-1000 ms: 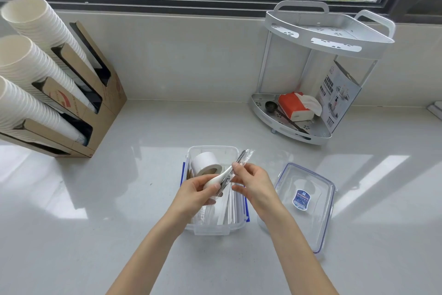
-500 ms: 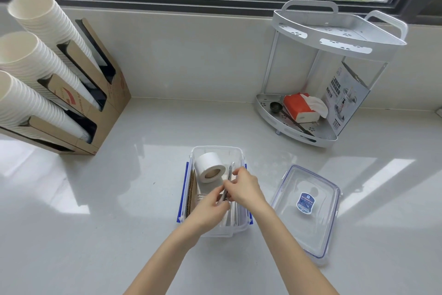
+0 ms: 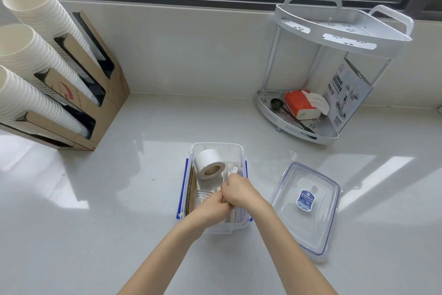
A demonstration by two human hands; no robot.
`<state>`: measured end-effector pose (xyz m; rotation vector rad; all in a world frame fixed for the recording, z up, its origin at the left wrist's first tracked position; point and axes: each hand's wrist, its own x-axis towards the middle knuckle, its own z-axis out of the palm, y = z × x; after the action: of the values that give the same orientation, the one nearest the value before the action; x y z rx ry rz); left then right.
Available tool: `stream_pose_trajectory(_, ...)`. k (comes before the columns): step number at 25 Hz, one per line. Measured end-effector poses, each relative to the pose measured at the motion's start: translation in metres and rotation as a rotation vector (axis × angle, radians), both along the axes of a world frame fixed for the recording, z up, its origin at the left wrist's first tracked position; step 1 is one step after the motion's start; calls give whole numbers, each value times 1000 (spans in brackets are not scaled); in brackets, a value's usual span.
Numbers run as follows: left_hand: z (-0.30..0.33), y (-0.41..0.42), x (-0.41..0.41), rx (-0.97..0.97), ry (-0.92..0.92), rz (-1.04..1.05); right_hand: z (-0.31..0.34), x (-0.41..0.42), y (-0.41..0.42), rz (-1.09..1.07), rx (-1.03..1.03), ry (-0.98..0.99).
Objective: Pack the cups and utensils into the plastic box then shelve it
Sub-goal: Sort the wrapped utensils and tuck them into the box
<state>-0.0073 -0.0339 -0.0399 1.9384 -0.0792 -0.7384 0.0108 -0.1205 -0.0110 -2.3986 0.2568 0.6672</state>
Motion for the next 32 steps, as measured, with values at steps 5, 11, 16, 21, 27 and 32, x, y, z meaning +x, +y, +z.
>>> stream_pose_trajectory(5, -3, 0, 2, 61, -7, -20, 7, -3, -2, 68, -12, 45)
stream_pose_trajectory(11, 8, 14, 14, 29, -93, 25, 5, 0, -10, -25, 22, -135)
stream_pose_trajectory(16, 18, 34, 41, 143, -377, 328, 2, 23, -12, -82, 165, -293)
stream_pose_trajectory(21, 7, 37, 61, 516, -622, 110, -11, 45, -4, 75, 110, -218)
stream_pose_trajectory(27, -6, 38, 72, 618, -687, -25, -25, 63, 0, 48, 55, -233)
stream_pose_trajectory(32, -14, 38, 80, 665, -784, -70, -29, 67, 3, 30, 6, -288)
